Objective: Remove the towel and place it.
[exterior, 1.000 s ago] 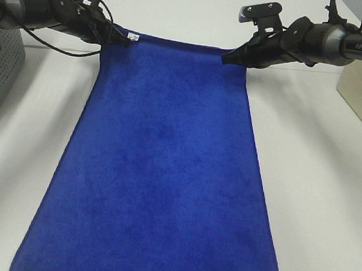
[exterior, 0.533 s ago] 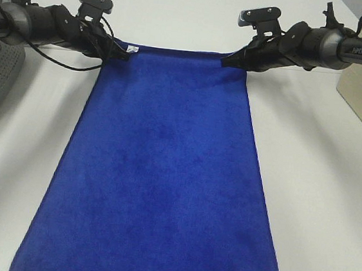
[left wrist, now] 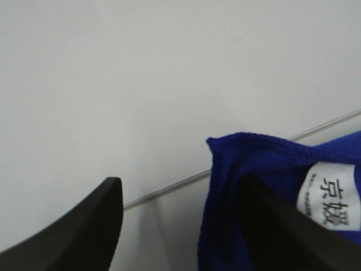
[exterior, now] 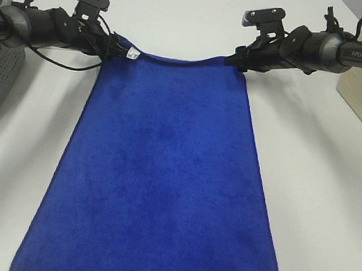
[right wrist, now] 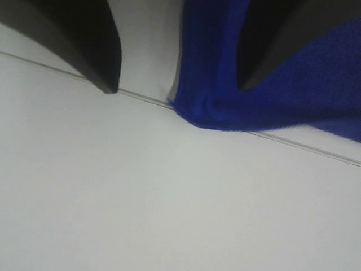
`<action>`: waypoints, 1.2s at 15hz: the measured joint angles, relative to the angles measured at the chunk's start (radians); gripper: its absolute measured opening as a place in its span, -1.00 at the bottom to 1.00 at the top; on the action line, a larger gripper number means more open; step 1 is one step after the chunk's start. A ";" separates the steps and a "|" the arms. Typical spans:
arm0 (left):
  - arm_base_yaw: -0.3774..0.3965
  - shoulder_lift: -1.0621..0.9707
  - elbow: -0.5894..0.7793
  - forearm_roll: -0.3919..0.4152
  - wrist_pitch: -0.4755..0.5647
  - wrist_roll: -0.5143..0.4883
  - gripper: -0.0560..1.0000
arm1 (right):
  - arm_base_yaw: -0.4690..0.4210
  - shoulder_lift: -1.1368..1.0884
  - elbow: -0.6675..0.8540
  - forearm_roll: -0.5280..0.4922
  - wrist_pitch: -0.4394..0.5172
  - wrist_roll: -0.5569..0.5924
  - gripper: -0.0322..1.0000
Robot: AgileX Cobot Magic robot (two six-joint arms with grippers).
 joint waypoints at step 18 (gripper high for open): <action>0.000 -0.497 0.000 0.262 1.067 -0.290 0.26 | 0.000 -0.529 0.000 -0.117 1.127 0.229 0.36</action>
